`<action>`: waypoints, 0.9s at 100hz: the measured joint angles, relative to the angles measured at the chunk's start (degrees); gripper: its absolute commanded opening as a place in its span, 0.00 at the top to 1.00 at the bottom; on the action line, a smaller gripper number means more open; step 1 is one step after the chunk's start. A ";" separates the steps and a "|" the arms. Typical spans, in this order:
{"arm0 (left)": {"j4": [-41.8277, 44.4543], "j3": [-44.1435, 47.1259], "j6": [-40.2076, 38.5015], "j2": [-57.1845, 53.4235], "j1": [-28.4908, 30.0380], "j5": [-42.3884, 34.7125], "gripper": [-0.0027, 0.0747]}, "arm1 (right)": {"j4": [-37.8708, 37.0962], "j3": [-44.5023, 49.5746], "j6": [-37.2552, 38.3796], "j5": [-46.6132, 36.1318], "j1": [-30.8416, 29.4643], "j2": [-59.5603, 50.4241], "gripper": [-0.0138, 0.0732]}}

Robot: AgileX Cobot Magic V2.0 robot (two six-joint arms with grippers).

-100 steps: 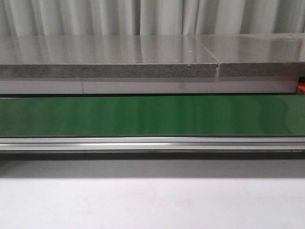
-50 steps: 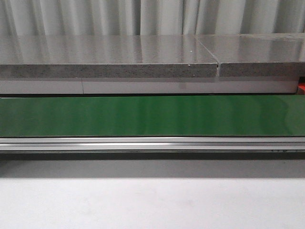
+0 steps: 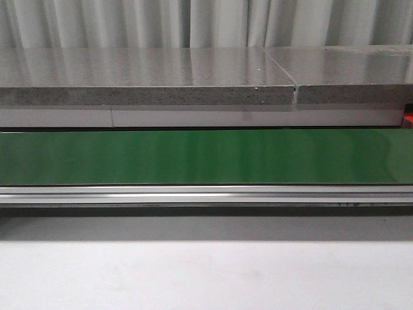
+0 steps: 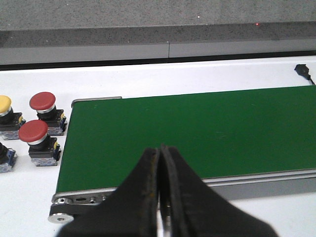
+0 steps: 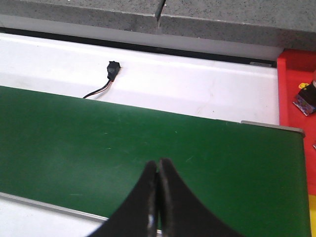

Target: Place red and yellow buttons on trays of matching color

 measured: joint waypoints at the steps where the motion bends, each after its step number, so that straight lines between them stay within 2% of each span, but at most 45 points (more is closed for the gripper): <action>1: 0.00 0.00 0.00 0.00 0.00 0.00 0.99 | 0.00 0.00 0.00 0.00 0.00 0.00 0.92; 28: 1.20 0.11 0.00 0.00 0.00 0.00 0.99 | 0.00 0.00 0.00 0.00 0.00 0.00 0.92; 35: 1.85 0.11 0.00 0.00 0.00 0.00 0.95 | 0.00 0.00 0.00 0.00 0.00 0.00 0.92; 47: 2.09 0.11 0.00 0.00 0.00 0.00 0.77 | 0.00 0.00 0.00 0.06 0.00 0.00 0.92; 52: 2.09 0.11 0.00 0.00 0.00 0.00 0.65 | 0.00 0.00 0.00 0.06 0.00 0.00 0.92; 64: 2.23 0.11 0.00 0.00 0.00 0.00 0.28 | 0.00 0.00 0.00 0.06 0.00 0.00 0.92; 71: 2.23 0.11 0.00 0.00 0.00 0.00 0.13 | 0.00 0.00 0.00 0.06 0.00 0.00 0.92; 78: 2.23 0.11 0.00 0.00 0.00 0.00 0.08 | 0.00 0.00 0.00 0.06 0.00 0.00 0.92; 90: 2.23 0.11 0.00 0.00 0.00 -0.03 0.10 | 0.00 0.00 0.00 0.06 0.00 0.00 0.92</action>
